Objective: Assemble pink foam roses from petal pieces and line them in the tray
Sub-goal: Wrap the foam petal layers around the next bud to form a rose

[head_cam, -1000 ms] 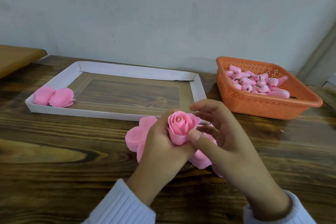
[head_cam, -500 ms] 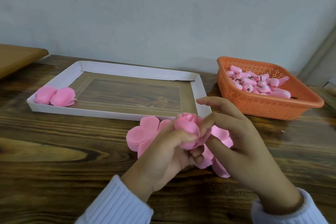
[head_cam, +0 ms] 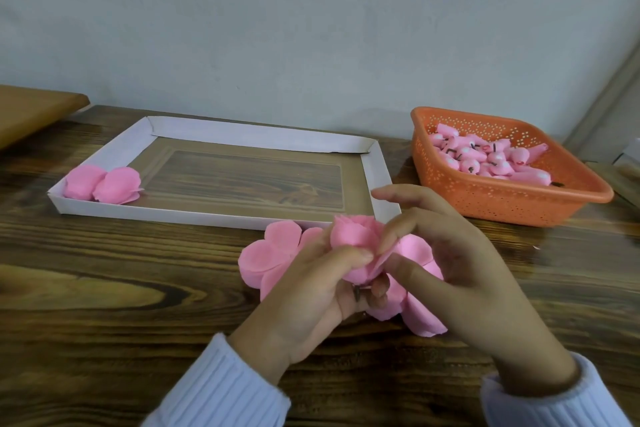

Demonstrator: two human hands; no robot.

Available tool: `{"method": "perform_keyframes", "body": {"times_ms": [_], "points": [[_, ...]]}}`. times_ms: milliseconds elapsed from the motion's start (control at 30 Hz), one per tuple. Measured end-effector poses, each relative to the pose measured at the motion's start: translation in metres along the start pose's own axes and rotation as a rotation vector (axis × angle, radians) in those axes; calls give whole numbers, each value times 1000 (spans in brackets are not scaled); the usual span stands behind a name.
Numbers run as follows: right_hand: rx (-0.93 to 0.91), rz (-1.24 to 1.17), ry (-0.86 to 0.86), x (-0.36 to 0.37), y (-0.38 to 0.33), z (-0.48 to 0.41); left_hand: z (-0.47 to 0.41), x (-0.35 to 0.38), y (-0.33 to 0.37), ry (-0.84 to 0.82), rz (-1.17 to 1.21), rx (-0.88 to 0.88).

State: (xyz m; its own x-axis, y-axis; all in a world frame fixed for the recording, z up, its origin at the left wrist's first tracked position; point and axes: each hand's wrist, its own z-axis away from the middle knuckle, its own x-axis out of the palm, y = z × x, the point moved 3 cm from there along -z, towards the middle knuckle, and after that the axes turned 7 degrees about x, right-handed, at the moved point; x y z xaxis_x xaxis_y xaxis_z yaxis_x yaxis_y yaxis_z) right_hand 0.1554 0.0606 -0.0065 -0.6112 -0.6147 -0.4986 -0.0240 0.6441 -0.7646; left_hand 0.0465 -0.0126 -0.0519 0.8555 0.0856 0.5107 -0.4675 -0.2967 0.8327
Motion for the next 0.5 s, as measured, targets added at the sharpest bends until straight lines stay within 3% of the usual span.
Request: {"method": "perform_keyframes", "body": {"times_ms": [167, 233, 333, 500], "points": [[82, -45, 68, 2, 8, 1, 2, 0, 0, -86, 119, -45], [132, -75, 115, 4, 11, 1, 2, -3, -2, -49, -32, 8], [115, -172, 136, 10, 8, 1, 3, -4, -1, 95, -442, 136], [14, -61, 66, 19, -1, 0, 1, -3, 6, 199, -561, 264]]}}
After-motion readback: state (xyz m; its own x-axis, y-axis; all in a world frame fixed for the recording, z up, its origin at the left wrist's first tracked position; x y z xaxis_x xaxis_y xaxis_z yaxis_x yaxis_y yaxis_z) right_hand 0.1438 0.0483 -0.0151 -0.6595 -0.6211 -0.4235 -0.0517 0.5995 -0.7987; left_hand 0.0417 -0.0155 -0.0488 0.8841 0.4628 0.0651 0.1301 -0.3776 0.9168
